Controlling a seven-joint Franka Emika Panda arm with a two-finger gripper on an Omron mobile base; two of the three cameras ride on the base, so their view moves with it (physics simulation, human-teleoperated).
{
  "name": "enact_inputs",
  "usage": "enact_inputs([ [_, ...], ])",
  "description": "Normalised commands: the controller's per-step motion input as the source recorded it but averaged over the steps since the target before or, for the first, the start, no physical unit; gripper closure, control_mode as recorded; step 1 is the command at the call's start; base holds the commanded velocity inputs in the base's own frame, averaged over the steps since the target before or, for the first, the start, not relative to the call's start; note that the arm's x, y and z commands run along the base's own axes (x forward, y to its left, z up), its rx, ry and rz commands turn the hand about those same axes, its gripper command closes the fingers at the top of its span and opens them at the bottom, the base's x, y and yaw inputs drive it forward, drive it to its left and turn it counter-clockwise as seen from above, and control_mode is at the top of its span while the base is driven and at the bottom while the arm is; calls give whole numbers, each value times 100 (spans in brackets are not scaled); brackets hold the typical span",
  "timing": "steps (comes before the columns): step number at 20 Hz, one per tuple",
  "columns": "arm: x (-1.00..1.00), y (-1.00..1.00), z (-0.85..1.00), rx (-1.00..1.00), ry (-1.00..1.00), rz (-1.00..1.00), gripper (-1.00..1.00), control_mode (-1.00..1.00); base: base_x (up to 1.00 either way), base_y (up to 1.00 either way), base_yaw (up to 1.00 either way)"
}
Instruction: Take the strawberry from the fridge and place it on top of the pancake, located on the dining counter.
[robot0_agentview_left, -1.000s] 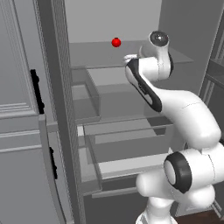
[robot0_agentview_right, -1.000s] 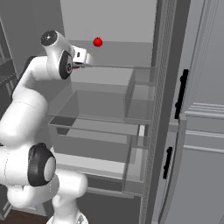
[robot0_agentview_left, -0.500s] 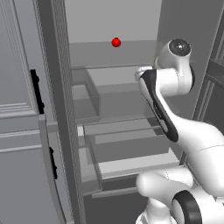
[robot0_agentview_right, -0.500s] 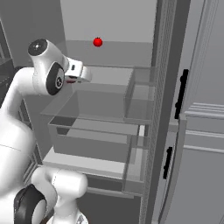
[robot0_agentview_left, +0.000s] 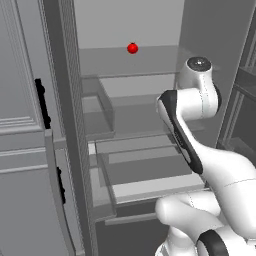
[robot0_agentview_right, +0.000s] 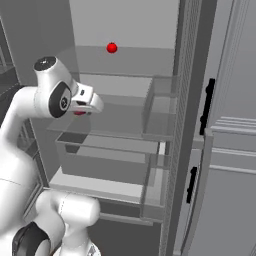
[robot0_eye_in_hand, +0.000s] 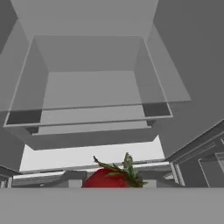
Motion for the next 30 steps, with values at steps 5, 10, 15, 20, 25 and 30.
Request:
enact_inputs([
  [5, 0, 0, 0, 0, 0, 0, 100, 100, -100, -17, -11],
  [10, 0, 0, 0, 0, 0, 0, 100, 100, -100, -18, -12],
  [15, 0, 0, 0, 0, 0, 0, 100, 100, -89, -33, -45],
  [20, 0, 0, 0, 0, 0, 0, 100, 100, -29, -46, -71],
  [25, 0, 0, 0, 0, 0, 0, 100, 100, -13, -47, -75],
  [30, 0, 0, 0, 0, 0, 0, 100, 100, -11, -43, -76],
])
